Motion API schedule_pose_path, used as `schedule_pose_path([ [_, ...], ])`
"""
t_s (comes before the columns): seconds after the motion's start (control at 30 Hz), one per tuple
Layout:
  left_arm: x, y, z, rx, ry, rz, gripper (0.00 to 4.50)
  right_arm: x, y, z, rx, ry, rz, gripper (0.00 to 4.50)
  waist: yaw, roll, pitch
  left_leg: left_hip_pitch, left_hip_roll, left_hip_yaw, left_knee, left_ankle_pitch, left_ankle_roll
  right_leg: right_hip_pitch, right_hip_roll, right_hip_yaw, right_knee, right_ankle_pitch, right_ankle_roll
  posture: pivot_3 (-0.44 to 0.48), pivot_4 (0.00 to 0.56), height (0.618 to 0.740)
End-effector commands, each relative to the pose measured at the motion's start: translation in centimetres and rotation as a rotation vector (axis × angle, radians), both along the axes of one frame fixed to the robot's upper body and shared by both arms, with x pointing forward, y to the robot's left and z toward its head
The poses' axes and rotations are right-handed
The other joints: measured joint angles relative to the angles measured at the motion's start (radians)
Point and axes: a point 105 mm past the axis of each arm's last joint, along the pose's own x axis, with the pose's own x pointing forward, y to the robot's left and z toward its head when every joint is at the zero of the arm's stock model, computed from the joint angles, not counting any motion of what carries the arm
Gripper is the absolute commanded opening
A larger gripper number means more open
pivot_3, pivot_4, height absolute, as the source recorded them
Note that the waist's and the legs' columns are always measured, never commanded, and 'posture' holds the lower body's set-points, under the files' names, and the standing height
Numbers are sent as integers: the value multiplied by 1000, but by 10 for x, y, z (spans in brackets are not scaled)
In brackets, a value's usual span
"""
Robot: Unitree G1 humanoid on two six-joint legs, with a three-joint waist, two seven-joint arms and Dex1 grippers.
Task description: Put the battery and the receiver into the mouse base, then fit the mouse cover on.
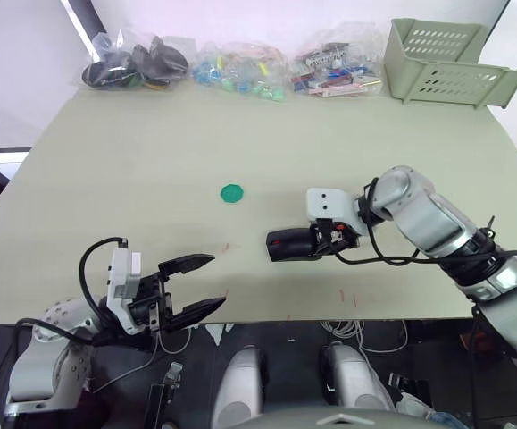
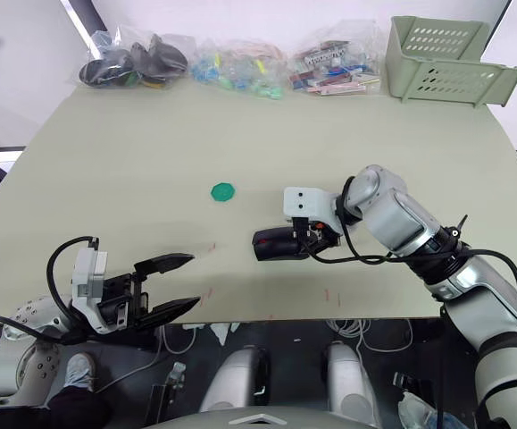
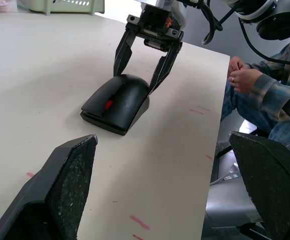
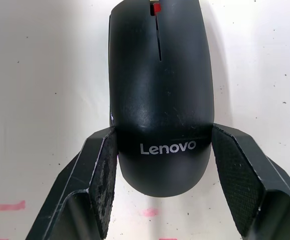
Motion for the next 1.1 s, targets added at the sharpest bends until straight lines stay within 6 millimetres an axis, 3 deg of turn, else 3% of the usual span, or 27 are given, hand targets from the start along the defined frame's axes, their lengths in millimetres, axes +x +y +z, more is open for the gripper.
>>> schedule_pose_path([
  [0.03, -1, -3, 6, 8, -39, -13, 4500, 1, 4, 5, 1, -5, 7, 2407, 0, 0, 0, 0, 0, 0, 0, 0, 0, 0, 0, 0, 0, 0, 0, 0, 150, 740],
  [0.5, -1, -2, 6, 6, -41, -4, 4500, 0, 3, 3, -8, 4, 10, 2407, 0, 0, 0, 0, 0, 0, 0, 0, 0, 0, 0, 0, 0, 0, 0, 0, 150, 740],
  [1.1, -1, -2, 6, 6, -40, -9, 4500, 0, 10, 17, 46, -12, 16, 2407, 0, 0, 0, -1, 0, 0, 0, 0, 0, -1, 0, 0, 0, 0, 0, 0, 150, 740],
])
